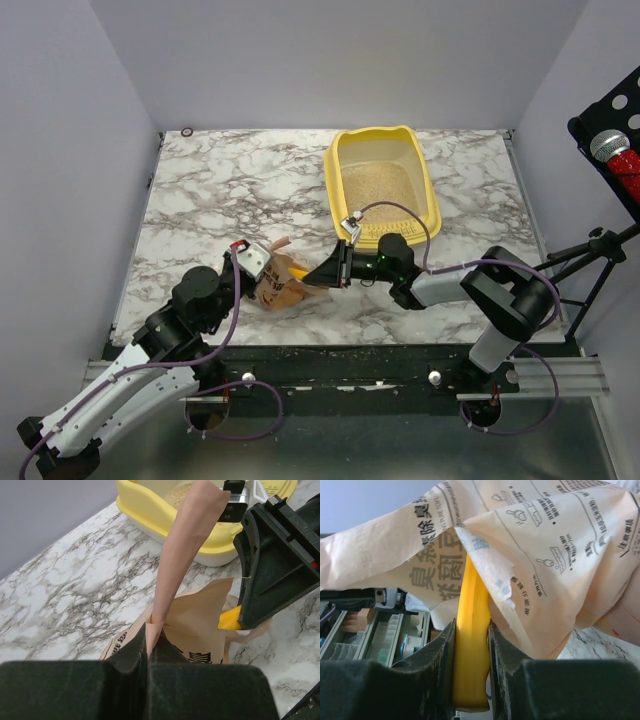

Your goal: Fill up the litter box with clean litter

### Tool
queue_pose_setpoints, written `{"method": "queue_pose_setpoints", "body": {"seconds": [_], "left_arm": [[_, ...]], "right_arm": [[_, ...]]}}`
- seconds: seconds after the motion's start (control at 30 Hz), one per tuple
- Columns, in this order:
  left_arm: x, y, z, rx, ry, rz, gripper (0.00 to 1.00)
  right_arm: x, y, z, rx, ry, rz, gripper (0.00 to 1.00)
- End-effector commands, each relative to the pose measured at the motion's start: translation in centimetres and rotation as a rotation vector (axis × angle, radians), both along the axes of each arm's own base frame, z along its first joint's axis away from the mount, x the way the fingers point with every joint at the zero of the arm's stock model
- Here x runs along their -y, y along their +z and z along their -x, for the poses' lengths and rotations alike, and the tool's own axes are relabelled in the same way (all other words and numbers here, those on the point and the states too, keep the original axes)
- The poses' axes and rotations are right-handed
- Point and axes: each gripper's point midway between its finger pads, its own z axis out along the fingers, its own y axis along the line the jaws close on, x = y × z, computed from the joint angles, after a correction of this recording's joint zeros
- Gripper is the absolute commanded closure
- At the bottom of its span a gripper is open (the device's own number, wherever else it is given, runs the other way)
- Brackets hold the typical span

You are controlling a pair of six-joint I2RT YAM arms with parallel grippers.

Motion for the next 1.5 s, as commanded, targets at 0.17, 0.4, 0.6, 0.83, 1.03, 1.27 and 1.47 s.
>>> {"method": "queue_pose_setpoints", "body": {"seconds": [0.17, 0.4, 0.6, 0.83, 1.03, 1.27, 1.47], "left_arm": [[0.3, 4.0, 0.3, 0.112, -0.031, 0.101, 1.0], [1.1, 3.9, 0.7, 0.123, -0.082, 0.105, 1.0], [1.8, 3.8, 1.1, 0.133, -0.127, 0.111, 1.0], [2.2, 3.3, 0.9, 0.117, -0.137, 0.102, 1.0], [2.7, 2.6, 0.7, 0.095, -0.143, 0.095, 1.0], [2.9, 2.7, 0.7, 0.092, -0.147, 0.099, 1.0], [2.8, 2.9, 0.8, 0.101, -0.147, 0.105, 1.0]], "right_arm": [[2.7, 4.2, 0.6, 0.088, -0.001, -0.205, 1.0], [4.7, 4.6, 1.4, 0.068, -0.015, -0.25, 1.0], [6.4, 4.9, 2.0, 0.066, -0.035, -0.249, 1.0], [7.7, 5.1, 2.4, 0.062, -0.046, -0.232, 1.0], [8.0, 5.7, 2.6, 0.067, -0.049, -0.193, 1.0], [8.7, 5.3, 2.6, 0.071, -0.08, -0.091, 1.0], [9.6, 4.6, 3.0, 0.025, -0.111, -0.052, 1.0]]}}
